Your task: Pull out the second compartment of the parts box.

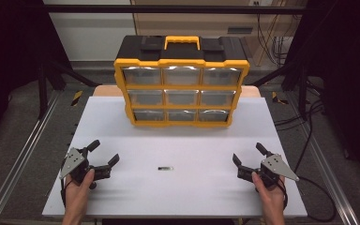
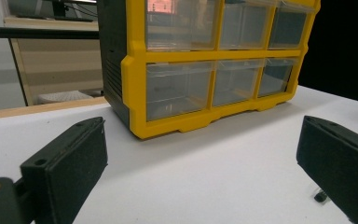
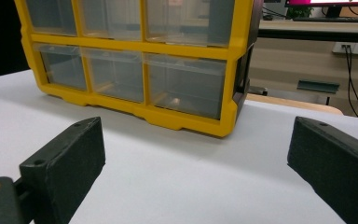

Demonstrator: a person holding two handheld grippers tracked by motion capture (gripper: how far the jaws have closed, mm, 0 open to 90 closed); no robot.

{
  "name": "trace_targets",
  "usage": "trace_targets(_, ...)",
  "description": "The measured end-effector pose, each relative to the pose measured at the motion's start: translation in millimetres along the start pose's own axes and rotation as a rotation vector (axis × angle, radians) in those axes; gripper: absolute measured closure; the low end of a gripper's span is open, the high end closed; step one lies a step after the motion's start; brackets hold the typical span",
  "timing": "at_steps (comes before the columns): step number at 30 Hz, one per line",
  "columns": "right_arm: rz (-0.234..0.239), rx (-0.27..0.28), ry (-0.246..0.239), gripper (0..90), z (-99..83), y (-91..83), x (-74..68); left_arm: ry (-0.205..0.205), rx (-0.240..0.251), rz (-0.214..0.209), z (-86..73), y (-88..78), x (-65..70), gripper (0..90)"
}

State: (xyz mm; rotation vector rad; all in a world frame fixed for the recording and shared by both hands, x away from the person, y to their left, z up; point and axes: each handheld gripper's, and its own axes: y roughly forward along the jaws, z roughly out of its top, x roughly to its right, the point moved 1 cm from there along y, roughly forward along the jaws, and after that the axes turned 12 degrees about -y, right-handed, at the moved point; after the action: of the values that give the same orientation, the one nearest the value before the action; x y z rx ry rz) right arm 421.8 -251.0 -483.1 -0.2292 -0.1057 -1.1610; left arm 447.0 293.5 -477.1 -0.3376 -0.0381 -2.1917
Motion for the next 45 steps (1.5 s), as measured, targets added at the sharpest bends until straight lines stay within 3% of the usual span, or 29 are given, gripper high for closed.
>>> trace_targets(6,-0.016,-0.016,-0.002,3.3,0.3,0.3,-2.1,-0.003,0.005,0.007,0.6,-1.8,0.6,1.7)
trace_targets(13,-0.019,-0.088,-0.002,3.7,7.2,15.4,-1.5,-0.023,0.018,0.022,0.3,-6.2,0.0,1.8)
trace_targets(20,-0.035,-0.157,0.006,5.0,43.8,54.6,9.9,-0.025,0.014,0.023,-0.2,-5.8,0.0,1.9)
trace_targets(25,-0.057,-0.18,-0.019,5.9,63.9,74.4,11.9,-0.026,0.012,0.027,-0.7,-4.3,-0.2,1.9)
trace_targets(28,-0.068,-0.184,-0.009,5.9,77.0,85.8,14.7,-0.027,0.013,0.027,-0.5,-4.5,0.0,2.0)
trace_targets(33,-0.108,-0.194,0.014,6.5,97.7,93.5,17.0,-0.029,0.005,0.023,-1.4,-2.4,0.6,2.0)
trace_targets(38,-0.124,-0.188,0.0,6.5,120.9,98.3,16.4,-0.027,0.003,0.021,-1.6,-2.3,1.2,2.0)
trace_targets(45,-0.199,-0.199,-0.097,6.8,146.1,103.4,18.9,-0.044,0.015,0.032,-1.0,-4.2,-2.4,2.0)
